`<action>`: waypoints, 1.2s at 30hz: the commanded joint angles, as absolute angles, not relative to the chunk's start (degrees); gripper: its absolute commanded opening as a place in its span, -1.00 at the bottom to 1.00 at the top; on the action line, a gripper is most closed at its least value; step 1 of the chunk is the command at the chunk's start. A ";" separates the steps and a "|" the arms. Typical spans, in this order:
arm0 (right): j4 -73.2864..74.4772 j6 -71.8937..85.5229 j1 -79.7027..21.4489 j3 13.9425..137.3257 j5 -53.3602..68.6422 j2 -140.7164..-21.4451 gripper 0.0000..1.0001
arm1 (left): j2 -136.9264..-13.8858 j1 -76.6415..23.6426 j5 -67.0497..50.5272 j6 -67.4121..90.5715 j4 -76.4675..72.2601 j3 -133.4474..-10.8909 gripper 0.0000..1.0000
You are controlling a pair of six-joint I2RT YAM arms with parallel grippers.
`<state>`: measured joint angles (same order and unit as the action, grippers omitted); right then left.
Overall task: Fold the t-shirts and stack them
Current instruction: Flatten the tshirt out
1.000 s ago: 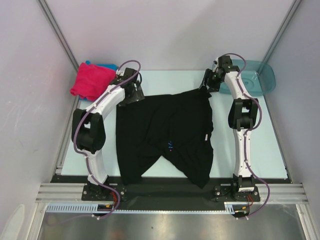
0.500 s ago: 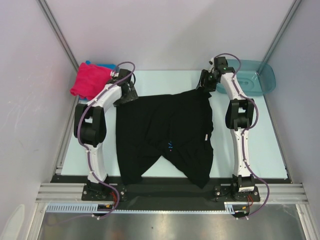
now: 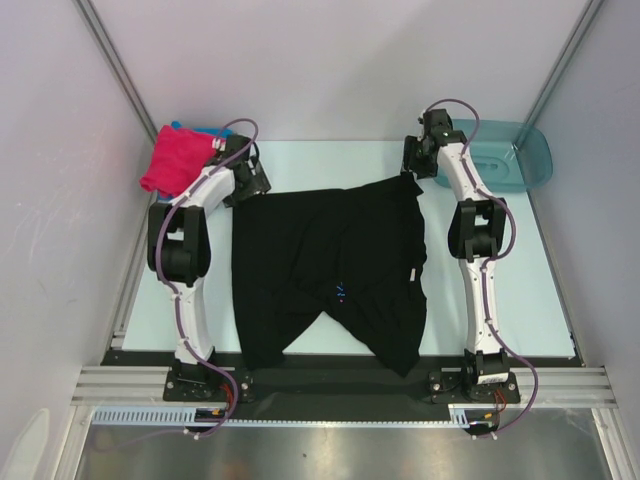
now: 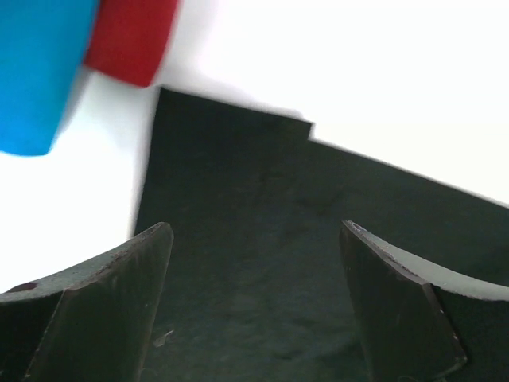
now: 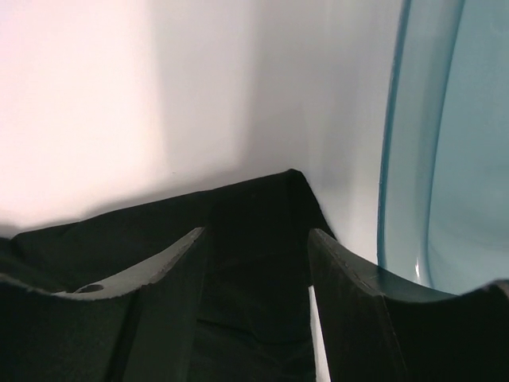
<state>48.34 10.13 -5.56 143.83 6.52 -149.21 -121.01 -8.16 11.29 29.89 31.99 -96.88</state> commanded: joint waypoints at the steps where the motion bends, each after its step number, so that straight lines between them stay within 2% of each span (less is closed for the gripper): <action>1: 50.01 7.91 -4.31 146.07 -5.44 -147.74 0.20 | -121.29 -7.65 7.13 29.53 27.86 -99.67 0.82; 14: 49.92 10.11 -3.78 147.57 -3.69 -153.54 0.10 | -124.01 -6.50 2.55 30.94 25.75 -99.84 0.78; 22: 49.75 10.81 -4.22 146.08 -2.11 -152.49 0.10 | -127.26 -6.50 5.17 31.55 27.24 -102.47 0.73; 27: 49.75 11.16 -4.57 145.90 -1.58 -152.84 0.09 | -131.65 -6.59 8.17 31.03 30.85 -108.18 0.50; 28: 49.75 11.34 -4.66 145.81 -1.32 -152.84 0.09 | -132.62 -6.59 9.48 30.76 31.11 -109.67 0.24; 31: 49.66 11.51 -4.83 145.28 -0.97 -152.93 0.09 | -133.59 -6.59 11.60 30.32 32.08 -111.87 -0.09; 36: 49.66 11.87 -5.10 144.84 -0.53 -153.81 0.08 | -135.17 -6.59 12.83 29.62 32.87 -113.73 -0.16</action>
<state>48.05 10.96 -6.63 145.60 2.83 -151.41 -134.52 -6.96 10.52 30.72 32.01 -110.74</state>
